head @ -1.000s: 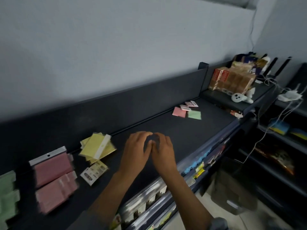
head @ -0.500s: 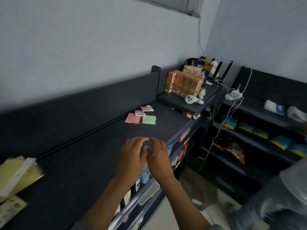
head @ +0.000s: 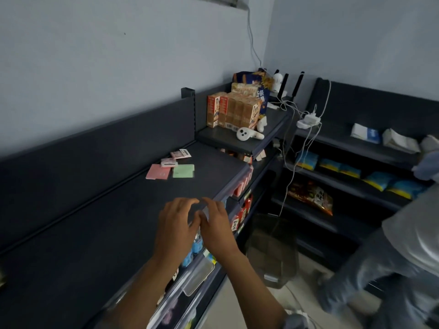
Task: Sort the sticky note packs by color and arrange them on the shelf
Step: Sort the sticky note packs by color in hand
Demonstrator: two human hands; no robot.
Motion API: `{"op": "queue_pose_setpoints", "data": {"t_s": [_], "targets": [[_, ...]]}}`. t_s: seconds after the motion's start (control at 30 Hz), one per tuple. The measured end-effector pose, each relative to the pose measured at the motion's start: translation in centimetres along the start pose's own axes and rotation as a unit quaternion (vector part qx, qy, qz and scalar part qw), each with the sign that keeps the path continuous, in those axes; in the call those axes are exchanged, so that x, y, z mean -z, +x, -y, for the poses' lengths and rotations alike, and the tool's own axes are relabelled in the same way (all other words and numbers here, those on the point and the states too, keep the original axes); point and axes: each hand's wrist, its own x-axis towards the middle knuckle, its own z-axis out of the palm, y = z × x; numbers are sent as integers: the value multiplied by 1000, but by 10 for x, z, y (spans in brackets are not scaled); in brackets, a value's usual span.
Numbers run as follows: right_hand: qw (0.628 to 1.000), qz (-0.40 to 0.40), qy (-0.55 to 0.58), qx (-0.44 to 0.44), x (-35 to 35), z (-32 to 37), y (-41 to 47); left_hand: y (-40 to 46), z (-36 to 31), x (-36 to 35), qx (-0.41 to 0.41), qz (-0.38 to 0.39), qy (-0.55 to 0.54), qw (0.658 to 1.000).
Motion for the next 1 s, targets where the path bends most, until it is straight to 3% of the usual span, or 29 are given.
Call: {"op": "queue_pose_setpoints", "data": {"t_s": [0.27, 1.0], "targets": [[998, -45, 27, -31, 5, -27, 55, 42, 16, -43, 30, -10, -8, 999], [999, 17, -8, -39, 3, -93, 262, 217, 68, -149, 71, 33, 0, 997]]}}
